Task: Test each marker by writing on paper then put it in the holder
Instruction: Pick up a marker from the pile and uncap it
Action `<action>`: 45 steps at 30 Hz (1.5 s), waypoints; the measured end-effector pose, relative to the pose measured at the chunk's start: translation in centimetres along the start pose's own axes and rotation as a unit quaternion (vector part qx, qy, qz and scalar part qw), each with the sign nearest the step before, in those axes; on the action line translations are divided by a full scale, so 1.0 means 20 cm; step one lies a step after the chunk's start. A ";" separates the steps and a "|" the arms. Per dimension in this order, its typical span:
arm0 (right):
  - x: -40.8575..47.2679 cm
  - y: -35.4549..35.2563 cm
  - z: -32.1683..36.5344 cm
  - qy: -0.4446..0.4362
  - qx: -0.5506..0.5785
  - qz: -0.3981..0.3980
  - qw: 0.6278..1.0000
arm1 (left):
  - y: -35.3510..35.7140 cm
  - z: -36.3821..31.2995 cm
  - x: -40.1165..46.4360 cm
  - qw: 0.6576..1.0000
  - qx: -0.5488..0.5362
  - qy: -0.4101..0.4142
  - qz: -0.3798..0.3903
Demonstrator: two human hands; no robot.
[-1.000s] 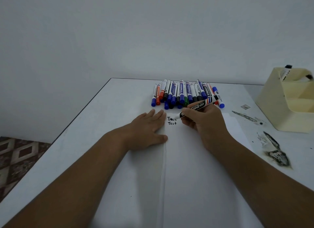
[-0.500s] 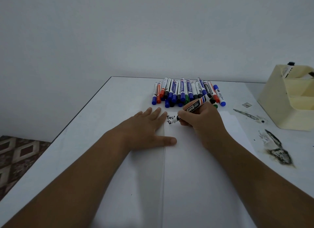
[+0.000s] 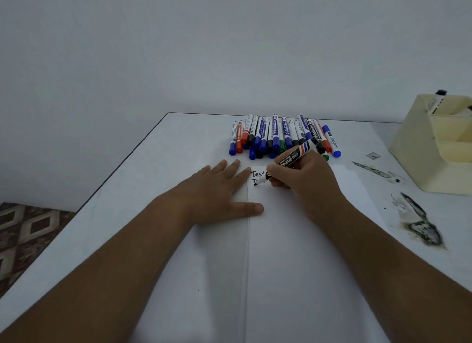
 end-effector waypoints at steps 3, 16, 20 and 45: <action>-0.01 0.00 0.01 -0.007 -0.014 -0.001 1.000 | 0.00 0.00 0.00 1.000 -0.003 0.000 -0.004; -0.01 0.01 0.03 -0.027 -0.044 0.005 0.999 | 0.00 0.00 0.01 1.000 -0.006 -0.004 -0.009; 0.01 -0.01 0.02 -0.019 -0.040 -0.014 0.999 | 0.01 0.01 0.01 1.000 -0.007 -0.006 -0.008; 0.00 -0.02 0.02 -0.031 -0.065 -0.015 0.997 | 0.01 0.02 0.03 1.000 -0.010 -0.012 -0.017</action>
Point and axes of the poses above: each hand's wrist, its own x-axis towards the middle knuckle, its own y-axis out of the palm, z = x × y, the point moved 8 cm from there along x, towards the middle knuckle, and after that the axes turned 3 degrees about x, right-handed, at the moved point
